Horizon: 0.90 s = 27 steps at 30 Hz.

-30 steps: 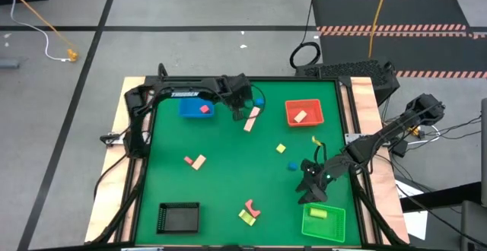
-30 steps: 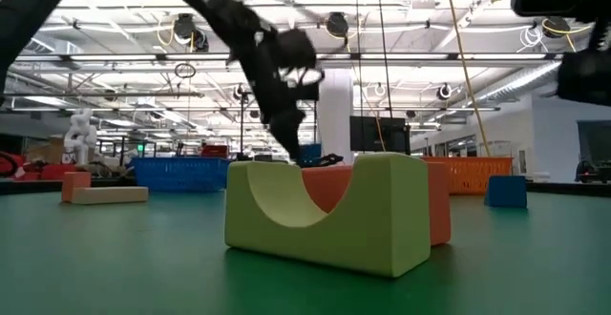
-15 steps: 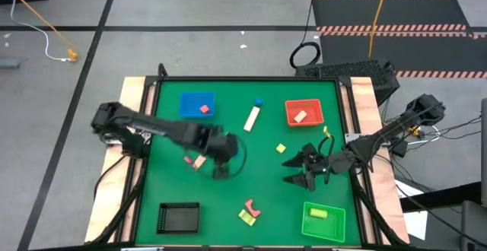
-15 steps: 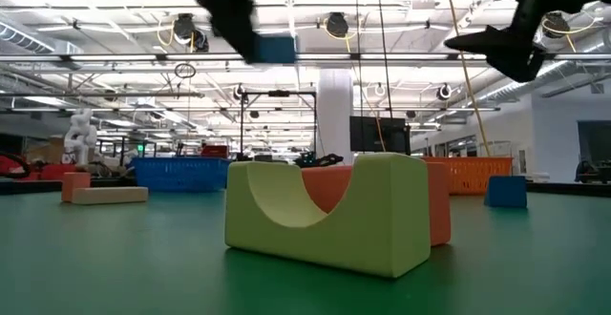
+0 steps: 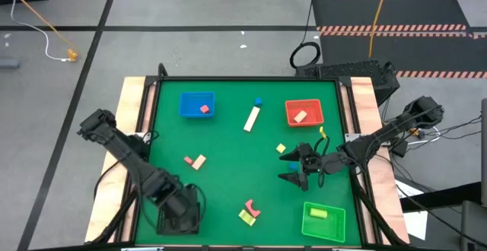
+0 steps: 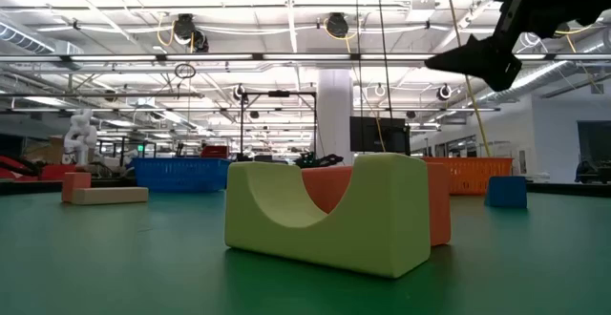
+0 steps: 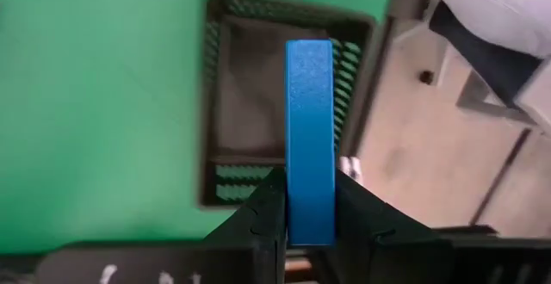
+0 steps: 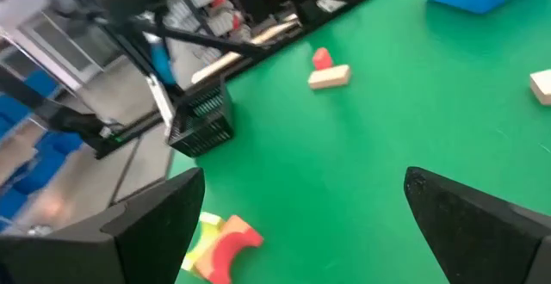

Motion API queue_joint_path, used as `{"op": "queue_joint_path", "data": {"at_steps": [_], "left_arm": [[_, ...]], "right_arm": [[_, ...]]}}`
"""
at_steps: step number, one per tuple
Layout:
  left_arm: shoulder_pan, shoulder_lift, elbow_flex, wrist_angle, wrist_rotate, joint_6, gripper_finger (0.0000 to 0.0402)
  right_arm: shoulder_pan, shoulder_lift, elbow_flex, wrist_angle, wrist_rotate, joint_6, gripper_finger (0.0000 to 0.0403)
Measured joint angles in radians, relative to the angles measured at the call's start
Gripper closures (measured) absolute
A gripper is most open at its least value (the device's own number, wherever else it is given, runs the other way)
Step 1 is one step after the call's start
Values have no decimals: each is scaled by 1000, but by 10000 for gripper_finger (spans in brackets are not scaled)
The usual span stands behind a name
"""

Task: Sort & place blocks by color
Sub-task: Put the top left blue block in the black basket

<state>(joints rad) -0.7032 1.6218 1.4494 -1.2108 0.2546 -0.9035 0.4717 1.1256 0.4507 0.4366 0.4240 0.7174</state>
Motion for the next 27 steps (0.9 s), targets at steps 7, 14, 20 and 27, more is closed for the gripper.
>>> {"op": "queue_joint_path", "data": {"at_steps": [7, 14, 20, 27], "left_arm": [[-125, 2, -40, 80, -38, -137, 346], [-156, 2, -230, 282, 20, -155, 337], [-157, 2, -341, 343, 5, -160, 333], [-162, 2, -393, 345, 4, -209, 331]], "right_arm": [[-14, 57, 0, -25, 1, 3, 12], [-14, 88, 0, -28, 27, 4, 12], [-14, 87, 0, -23, 52, 22, 12], [-14, 87, 0, -30, 52, 21, 12]]}}
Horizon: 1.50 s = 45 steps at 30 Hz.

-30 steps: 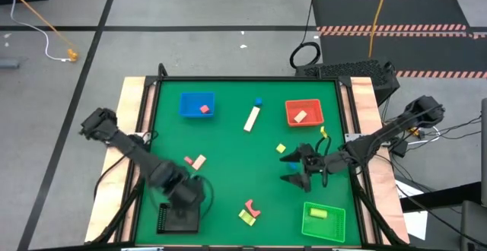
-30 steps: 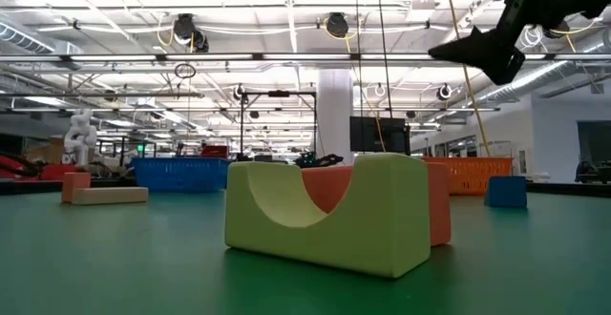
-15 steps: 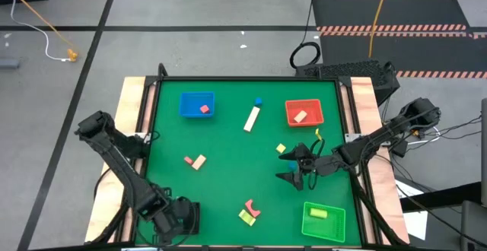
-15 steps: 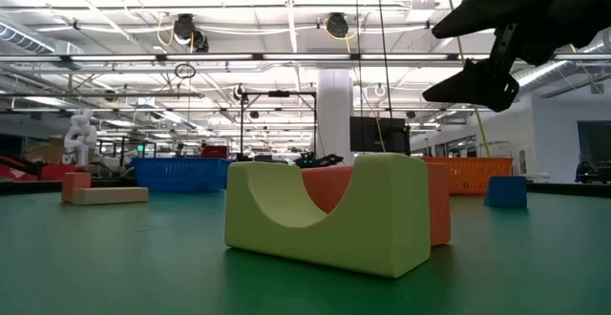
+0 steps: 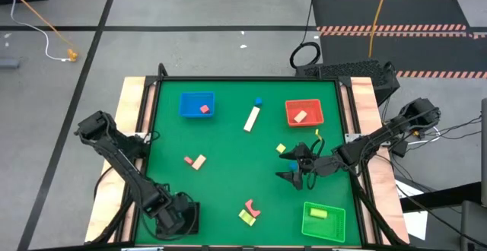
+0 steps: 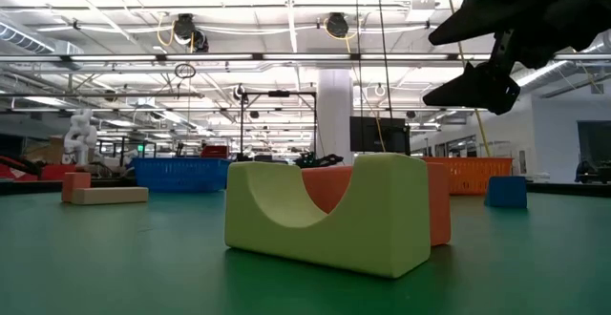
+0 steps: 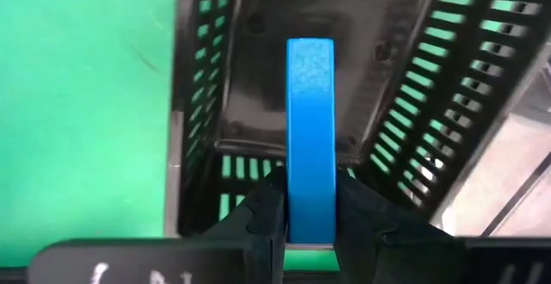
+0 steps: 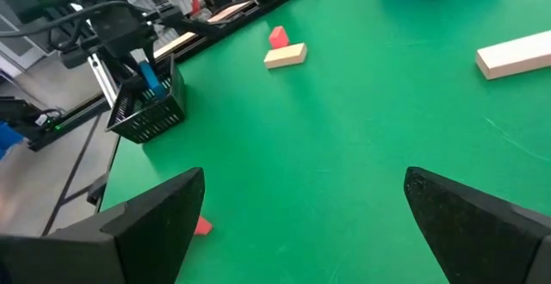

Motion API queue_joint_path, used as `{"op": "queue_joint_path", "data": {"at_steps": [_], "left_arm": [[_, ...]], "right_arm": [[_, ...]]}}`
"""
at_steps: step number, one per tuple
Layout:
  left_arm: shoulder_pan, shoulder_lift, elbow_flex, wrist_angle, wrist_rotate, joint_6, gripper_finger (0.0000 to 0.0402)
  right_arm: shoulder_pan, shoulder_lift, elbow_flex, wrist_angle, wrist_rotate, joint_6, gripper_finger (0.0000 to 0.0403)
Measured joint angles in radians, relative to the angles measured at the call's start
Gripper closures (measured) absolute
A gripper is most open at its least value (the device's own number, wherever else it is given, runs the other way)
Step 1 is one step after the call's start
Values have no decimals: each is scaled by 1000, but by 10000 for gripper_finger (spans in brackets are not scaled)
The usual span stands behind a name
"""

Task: Sort & place blocks by color
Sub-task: Put the top left blue block in the black basket, then put the top green block in the green basket

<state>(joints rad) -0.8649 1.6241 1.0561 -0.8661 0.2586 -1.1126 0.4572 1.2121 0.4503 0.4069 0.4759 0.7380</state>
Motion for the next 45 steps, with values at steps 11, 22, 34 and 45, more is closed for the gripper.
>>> {"op": "queue_joint_path", "data": {"at_steps": [11, 22, 34, 45], "left_arm": [[0, -1, 16, 8, 12, -34, 330], [2, -2, 17, 5, -42, 120, 334], [24, -2, 18, 5, -20, -85, 254], [30, -2, 76, -6, 45, 128, 134]], "right_arm": [[0, 0, 0, 0, 0, -2, 12], [0, 0, 0, 0, 0, -2, 12], [-41, 0, 0, 0, -6, -21, 12], [-51, 0, 0, -65, -7, -5, 12]]}}
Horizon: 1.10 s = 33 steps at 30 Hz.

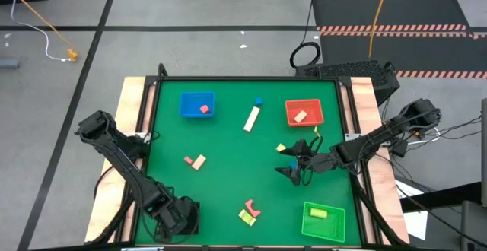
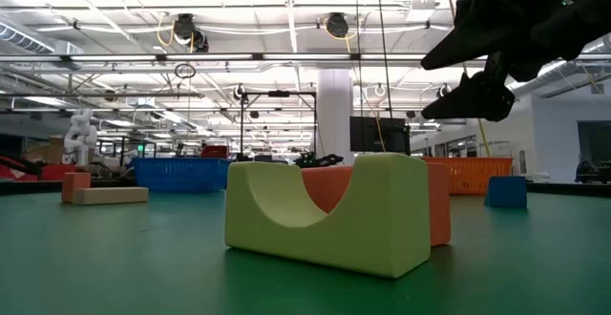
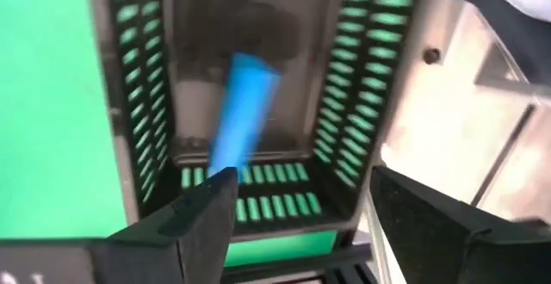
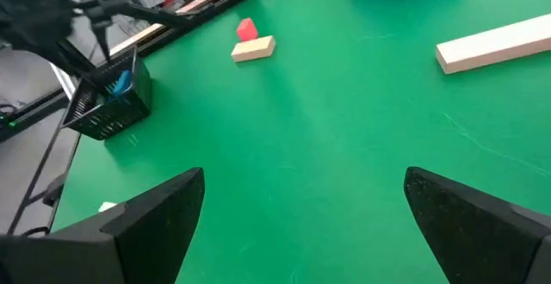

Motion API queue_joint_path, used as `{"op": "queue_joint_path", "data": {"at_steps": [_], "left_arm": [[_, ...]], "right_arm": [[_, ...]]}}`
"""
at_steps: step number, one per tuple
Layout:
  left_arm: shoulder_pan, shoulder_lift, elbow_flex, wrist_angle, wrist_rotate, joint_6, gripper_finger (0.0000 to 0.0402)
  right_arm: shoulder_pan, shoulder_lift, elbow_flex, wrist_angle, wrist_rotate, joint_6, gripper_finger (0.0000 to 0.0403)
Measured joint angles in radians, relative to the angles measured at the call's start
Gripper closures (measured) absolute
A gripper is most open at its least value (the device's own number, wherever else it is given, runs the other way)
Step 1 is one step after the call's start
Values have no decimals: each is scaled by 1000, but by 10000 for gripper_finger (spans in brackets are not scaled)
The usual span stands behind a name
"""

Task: Sort & place blocks by color
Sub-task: Put the top green block in the green basket

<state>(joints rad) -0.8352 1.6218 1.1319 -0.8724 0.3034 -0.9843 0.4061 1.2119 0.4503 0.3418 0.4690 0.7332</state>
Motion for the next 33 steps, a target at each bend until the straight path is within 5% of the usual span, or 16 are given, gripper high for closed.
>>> {"op": "queue_joint_path", "data": {"at_steps": [9, 22, 33], "left_arm": [[41, 0, 178, -66, -114, 230, 128], [160, -1, 315, -73, -566, 483, 128], [263, -1, 315, -74, -586, 511, 128]], "right_arm": [[-13, 0, 0, -99, 45, -42, 12], [-83, 77, 2, -234, 162, -122, 12], [-122, 252, 1, -173, 163, -162, 12]]}}
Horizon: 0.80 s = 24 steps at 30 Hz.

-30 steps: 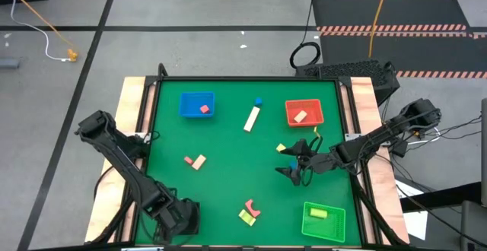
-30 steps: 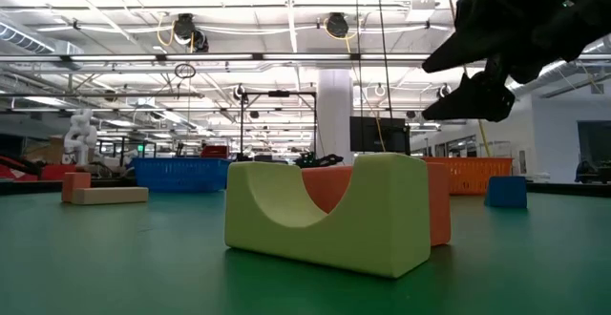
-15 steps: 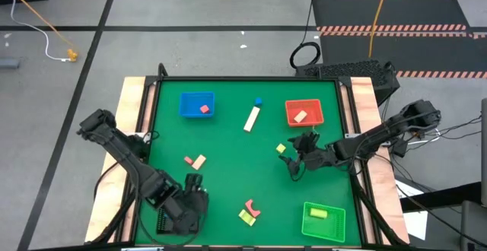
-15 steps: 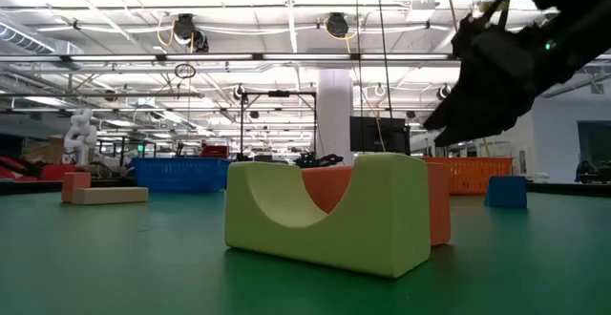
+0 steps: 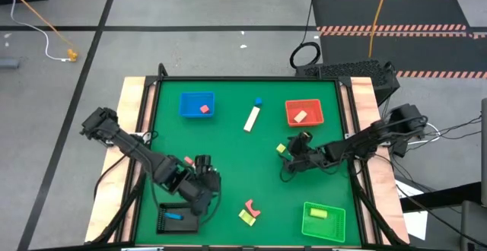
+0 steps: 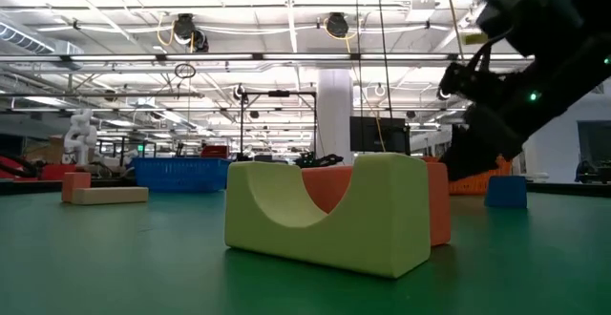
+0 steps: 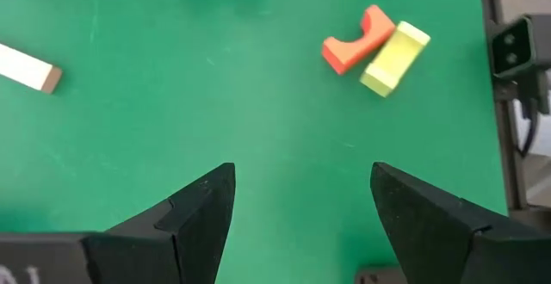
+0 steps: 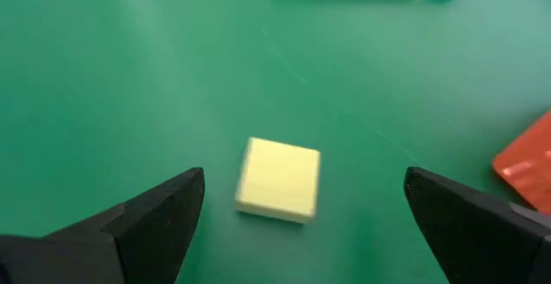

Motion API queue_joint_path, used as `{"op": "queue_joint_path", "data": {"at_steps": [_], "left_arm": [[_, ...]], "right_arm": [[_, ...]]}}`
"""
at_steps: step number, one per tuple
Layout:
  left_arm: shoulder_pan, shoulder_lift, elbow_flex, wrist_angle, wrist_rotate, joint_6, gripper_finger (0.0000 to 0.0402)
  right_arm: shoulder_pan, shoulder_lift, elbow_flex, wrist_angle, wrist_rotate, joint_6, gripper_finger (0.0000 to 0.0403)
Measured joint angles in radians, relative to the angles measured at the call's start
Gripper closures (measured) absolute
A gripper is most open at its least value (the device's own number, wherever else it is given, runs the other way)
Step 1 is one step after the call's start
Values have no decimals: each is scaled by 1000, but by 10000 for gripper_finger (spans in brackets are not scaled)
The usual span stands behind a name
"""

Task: Sort & place blocks by color
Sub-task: Put the top green block in the green basket

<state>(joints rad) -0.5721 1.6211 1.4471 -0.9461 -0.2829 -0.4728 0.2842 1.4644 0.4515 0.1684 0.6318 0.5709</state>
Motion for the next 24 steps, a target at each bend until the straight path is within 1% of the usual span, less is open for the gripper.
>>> {"op": "queue_joint_path", "data": {"at_steps": [8, 10, 12, 15, 18, 24], "left_arm": [[61, 0, 0, 35, -1, -1, 128], [71, 0, 0, 36, -1, -9, 128], [80, 0, 0, 37, 2, -20, 128], [92, 0, 0, 51, 3, -31, 128], [104, 0, 0, 102, 2, -30, 128], [119, 0, 0, 211, 4, -27, 128]], "right_arm": [[-52, 72, 0, 66, -7, -38, 13], [-59, 73, 0, 70, -7, -42, 22], [-64, 73, 0, 68, -8, -42, 40], [-71, 74, 0, 67, -21, -42, 83], [-84, 72, 0, 72, -77, -28, 140], [-102, 64, 2, 74, -196, 63, 286]]}}
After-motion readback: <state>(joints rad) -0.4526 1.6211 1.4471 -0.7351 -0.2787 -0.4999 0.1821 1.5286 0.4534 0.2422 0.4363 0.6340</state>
